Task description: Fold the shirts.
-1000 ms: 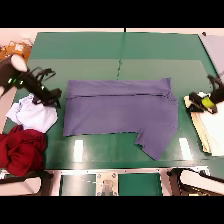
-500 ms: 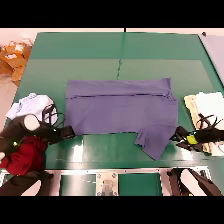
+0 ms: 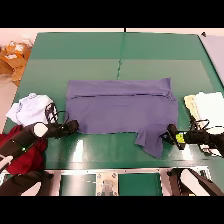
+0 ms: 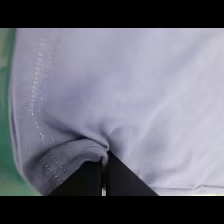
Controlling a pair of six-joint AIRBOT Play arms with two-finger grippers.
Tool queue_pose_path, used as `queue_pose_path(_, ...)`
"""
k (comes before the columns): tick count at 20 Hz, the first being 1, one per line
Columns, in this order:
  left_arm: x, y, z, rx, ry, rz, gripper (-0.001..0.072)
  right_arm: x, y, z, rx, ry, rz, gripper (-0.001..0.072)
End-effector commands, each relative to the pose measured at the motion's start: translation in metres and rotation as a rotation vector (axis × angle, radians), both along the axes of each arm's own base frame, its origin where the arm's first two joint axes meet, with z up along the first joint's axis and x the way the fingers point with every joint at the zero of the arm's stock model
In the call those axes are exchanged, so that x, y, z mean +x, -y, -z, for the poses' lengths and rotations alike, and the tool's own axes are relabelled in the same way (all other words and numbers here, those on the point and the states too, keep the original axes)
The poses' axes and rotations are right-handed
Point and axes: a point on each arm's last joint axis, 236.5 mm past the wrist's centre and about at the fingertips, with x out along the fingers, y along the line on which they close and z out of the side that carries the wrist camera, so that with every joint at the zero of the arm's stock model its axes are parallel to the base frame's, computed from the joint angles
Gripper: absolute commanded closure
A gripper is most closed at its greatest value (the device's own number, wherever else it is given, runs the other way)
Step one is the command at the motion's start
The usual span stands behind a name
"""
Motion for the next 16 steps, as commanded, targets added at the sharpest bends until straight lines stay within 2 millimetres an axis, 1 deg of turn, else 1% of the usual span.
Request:
queue_pose_path(1,-0.012,-0.003,-0.008,0.021,-0.075,0.106,0.0688,0.012,0.000,-0.016,0.009,0.042,-0.045,0.0694)
queue_pose_path(4,-0.025,-0.035,-0.016,0.128,-0.170,0.187,0.0688,-0.013,0.022,-0.017,-0.094,-0.080,-0.076,0.0694)
queue_pose_path(6,-0.027,-0.048,-0.024,0.187,-0.191,0.235,0.0687,-0.028,0.033,-0.020,-0.156,-0.121,-0.092,0.0695)
queue_pose_path(8,-0.026,-0.053,-0.030,0.218,-0.196,0.257,0.0688,-0.028,0.034,-0.027,-0.169,-0.104,-0.092,0.0695)
queue_pose_path(9,-0.021,-0.053,-0.034,0.221,-0.178,0.261,0.0687,-0.022,0.035,-0.033,-0.179,-0.078,-0.087,0.0695)
queue_pose_path(10,-0.013,-0.052,-0.041,0.224,-0.148,0.270,0.0688,-0.010,0.037,-0.044,-0.178,-0.036,-0.075,0.0695)
queue_pose_path(11,-0.001,-0.051,-0.049,0.224,-0.112,0.262,0.0688,0.007,0.038,-0.058,-0.176,0.023,-0.064,0.0695)
queue_pose_path(13,0.029,-0.047,-0.068,0.221,-0.022,0.246,0.0688,0.043,0.040,-0.086,-0.182,0.149,-0.051,0.0695)
queue_pose_path(14,0.044,-0.045,-0.075,0.221,0.006,0.241,0.0688,0.061,0.040,-0.096,-0.186,0.192,-0.060,0.0695)
queue_pose_path(16,0.072,-0.041,-0.083,0.225,0.036,0.258,0.0688,0.096,0.039,-0.107,-0.204,0.236,-0.091,0.0694)
